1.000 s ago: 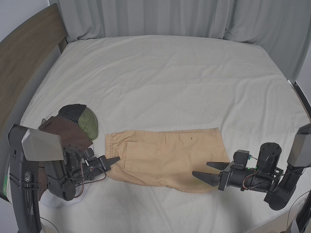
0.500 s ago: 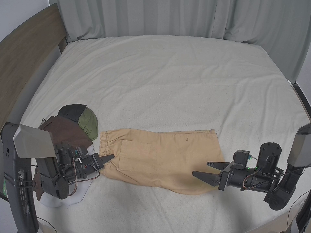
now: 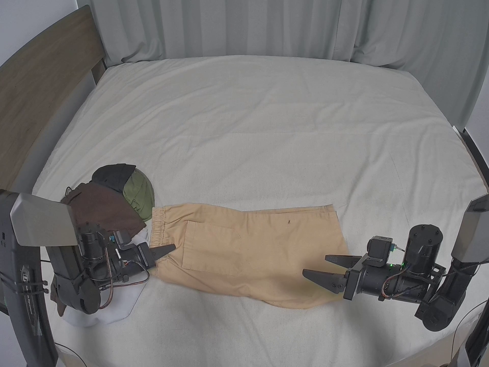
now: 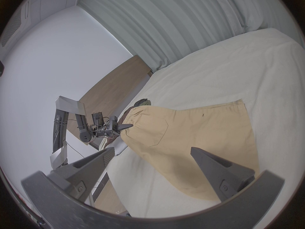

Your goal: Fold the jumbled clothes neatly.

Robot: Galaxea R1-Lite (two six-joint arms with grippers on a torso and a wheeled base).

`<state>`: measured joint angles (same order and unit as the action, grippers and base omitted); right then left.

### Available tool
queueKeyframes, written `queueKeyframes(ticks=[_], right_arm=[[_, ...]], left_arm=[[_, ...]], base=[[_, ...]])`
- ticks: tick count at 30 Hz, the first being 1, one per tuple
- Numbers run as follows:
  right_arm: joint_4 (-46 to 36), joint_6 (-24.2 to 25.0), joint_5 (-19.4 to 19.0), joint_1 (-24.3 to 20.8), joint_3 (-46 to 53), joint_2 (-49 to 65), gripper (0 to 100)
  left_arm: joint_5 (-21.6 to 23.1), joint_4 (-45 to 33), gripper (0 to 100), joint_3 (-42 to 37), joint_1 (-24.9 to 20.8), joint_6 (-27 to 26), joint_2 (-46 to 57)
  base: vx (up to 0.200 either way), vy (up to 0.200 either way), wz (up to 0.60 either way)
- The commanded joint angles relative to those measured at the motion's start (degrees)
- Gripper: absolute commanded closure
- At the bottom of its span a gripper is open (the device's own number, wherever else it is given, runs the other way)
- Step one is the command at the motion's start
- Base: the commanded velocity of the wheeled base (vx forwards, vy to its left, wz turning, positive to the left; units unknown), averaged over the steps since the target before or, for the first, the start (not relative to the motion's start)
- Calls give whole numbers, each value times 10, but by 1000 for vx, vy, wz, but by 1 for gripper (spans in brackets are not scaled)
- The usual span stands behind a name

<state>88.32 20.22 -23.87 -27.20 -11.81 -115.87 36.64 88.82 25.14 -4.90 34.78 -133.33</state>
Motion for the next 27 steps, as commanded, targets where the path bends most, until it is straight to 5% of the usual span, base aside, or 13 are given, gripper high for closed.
queueKeyframes(ticks=[1, 27], right_arm=[[0, 0, 0, 0, 0, 0, 0], [0, -1, -1, 0, 6, 0, 0]], left_arm=[[15, -1, 100, -15, 10, -18, 5], [68, -1, 100, -32, 67, -84, 14]], base=[[0, 0, 0], [0, 0, 0]])
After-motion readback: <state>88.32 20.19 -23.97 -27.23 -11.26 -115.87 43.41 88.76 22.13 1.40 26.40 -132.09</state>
